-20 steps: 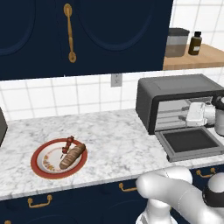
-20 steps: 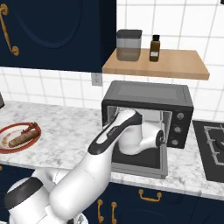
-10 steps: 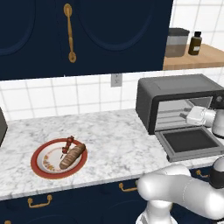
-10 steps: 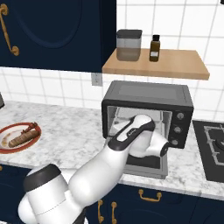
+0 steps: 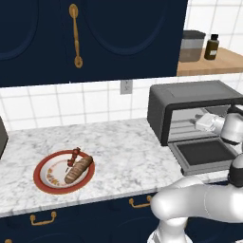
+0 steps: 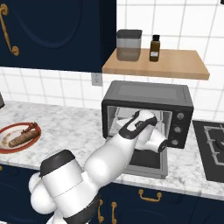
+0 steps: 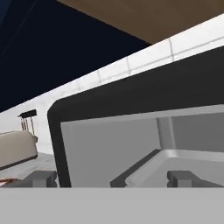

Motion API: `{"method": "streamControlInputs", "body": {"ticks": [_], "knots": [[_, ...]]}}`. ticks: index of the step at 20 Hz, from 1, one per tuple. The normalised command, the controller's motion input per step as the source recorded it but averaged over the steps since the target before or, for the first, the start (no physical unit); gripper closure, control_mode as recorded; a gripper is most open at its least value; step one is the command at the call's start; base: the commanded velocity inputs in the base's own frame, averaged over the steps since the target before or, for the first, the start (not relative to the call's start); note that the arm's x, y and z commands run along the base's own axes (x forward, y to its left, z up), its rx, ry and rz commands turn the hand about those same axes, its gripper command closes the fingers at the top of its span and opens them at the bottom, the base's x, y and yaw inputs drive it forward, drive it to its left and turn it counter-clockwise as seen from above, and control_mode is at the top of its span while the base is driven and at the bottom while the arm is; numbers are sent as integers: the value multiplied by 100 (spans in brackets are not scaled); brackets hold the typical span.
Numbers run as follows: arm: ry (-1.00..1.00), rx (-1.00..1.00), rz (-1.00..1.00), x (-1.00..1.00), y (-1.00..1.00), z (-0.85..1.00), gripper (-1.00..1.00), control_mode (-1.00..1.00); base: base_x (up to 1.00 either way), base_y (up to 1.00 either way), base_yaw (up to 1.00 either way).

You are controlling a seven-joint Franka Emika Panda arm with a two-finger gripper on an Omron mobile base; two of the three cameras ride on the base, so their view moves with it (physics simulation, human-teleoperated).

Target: Pick up the kebab skewer and baguette bread, and place them inside the toaster oven. Close the toaster oven door and start by setting the timer.

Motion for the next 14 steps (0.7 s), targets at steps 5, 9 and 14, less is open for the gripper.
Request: {"method": "streamControlInputs", "body": {"ticks": [5, 9, 14], "knots": [[-1, -3, -10, 24, -5, -13, -100, -100, 0, 0, 0], [0, -4, -6, 19, -1, -15, -100, -100, 0, 0, 0], [0, -1, -5, 42, 0, -12, -100, -100, 0, 0, 0]]}}
